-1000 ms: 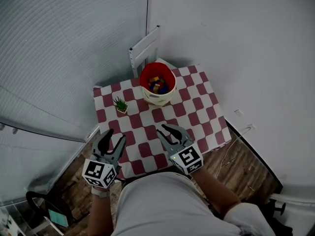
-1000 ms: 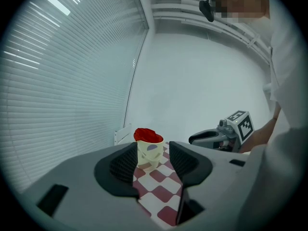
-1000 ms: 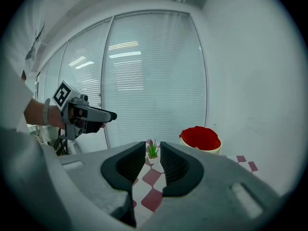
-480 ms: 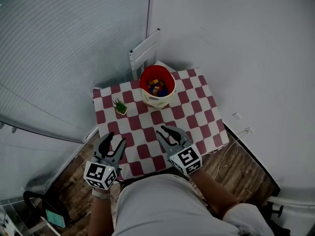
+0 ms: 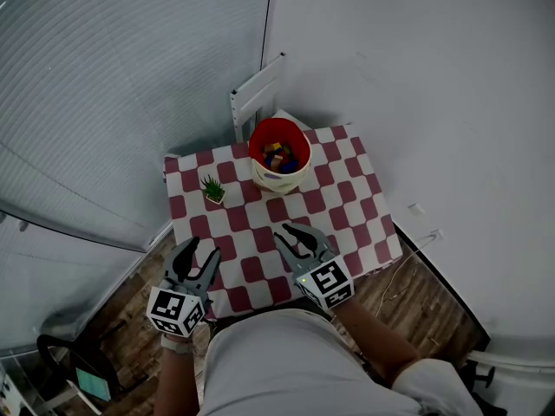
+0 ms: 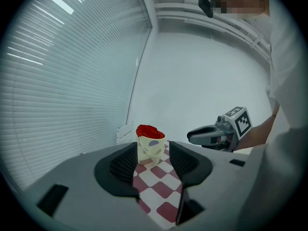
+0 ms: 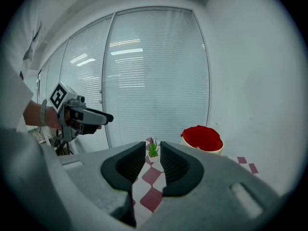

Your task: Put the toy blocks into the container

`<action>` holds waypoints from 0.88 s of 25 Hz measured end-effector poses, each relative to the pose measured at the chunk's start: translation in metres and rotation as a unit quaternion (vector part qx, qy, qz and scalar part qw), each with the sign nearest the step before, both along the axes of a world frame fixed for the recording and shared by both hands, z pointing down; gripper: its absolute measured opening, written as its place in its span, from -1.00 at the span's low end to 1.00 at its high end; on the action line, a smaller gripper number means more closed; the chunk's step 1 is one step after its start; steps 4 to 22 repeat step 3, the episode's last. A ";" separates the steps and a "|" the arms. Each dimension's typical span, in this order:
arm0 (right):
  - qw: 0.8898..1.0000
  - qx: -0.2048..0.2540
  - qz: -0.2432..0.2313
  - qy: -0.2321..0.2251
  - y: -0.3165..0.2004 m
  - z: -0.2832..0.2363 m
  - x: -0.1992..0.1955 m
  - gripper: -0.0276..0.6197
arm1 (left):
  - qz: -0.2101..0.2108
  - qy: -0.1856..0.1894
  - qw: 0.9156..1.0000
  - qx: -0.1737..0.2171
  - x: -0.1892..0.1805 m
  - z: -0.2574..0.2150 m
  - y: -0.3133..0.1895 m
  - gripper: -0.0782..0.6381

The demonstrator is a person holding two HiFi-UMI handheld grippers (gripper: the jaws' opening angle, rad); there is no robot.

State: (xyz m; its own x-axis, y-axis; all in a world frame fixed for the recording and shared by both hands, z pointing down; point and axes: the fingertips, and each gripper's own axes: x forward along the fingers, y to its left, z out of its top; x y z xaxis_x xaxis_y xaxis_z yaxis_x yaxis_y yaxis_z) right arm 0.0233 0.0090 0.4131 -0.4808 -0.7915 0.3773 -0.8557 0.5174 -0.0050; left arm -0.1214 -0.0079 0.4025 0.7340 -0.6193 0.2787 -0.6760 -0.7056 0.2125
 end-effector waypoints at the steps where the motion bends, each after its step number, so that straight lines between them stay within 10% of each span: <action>1: 1.000 0.000 -0.001 0.001 -0.001 0.001 -0.001 -0.65 | 0.000 0.000 1.000 0.000 0.000 0.000 -0.001 -0.25; 22: 1.000 -0.001 -0.004 0.005 -0.002 0.002 -0.002 -0.65 | 0.001 0.000 1.000 0.001 0.000 0.001 -0.002 -0.25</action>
